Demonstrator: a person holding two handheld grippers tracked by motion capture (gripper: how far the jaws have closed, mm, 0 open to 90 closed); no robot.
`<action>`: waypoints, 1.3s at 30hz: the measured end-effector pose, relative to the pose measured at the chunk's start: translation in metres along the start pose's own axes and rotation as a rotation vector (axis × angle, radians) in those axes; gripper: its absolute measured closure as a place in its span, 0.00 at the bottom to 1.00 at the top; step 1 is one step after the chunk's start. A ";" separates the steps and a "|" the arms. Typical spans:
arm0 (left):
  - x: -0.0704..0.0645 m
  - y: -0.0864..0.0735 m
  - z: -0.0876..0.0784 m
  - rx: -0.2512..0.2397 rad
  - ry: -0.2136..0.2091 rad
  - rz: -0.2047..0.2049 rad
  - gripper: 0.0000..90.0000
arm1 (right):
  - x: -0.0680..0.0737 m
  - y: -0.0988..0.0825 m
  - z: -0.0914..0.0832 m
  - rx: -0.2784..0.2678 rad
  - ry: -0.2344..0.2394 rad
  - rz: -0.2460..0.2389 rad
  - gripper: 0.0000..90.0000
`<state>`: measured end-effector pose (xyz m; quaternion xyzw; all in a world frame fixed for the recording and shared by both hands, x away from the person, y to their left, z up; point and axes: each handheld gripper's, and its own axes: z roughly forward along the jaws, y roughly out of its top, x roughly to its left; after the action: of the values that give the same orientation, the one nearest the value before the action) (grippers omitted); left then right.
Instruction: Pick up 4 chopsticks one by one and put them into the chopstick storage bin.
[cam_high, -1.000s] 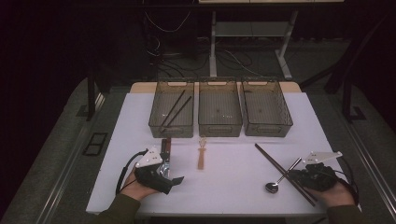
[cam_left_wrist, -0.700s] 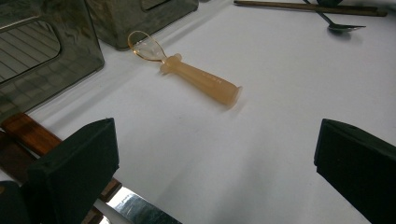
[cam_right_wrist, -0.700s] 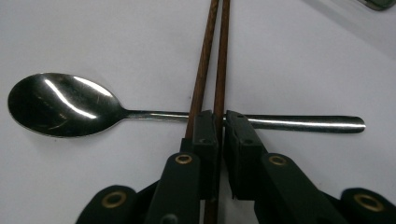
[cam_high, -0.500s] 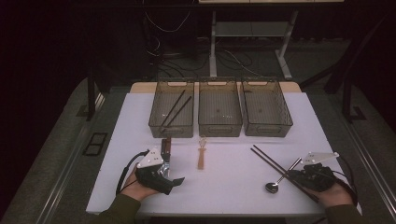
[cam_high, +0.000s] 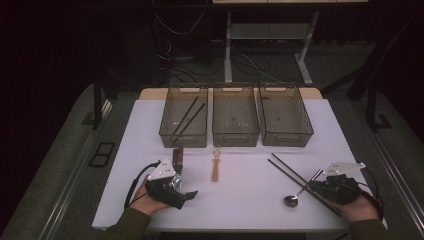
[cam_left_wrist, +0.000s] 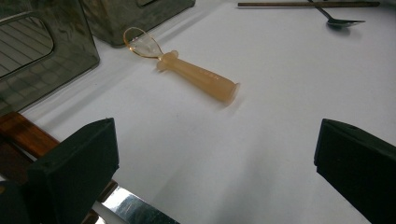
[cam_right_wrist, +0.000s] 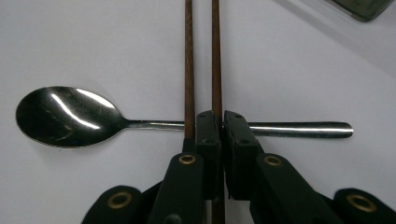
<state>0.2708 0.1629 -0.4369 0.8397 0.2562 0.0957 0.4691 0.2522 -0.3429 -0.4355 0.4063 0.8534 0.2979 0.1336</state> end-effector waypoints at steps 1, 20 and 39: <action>0.000 0.000 0.000 0.000 0.001 0.000 0.00 | 0.000 0.000 -0.001 -0.002 0.002 -0.002 0.95; 0.000 0.000 -0.001 -0.002 -0.005 0.002 0.00 | 0.003 0.019 -0.009 -0.086 0.068 -0.006 0.95; -0.002 0.000 0.001 0.013 0.004 0.007 0.00 | 0.014 0.047 -0.007 -0.172 0.144 0.019 0.95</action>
<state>0.2694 0.1609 -0.4377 0.8434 0.2550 0.0973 0.4627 0.2687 -0.3117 -0.4006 0.3789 0.8282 0.3996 0.1036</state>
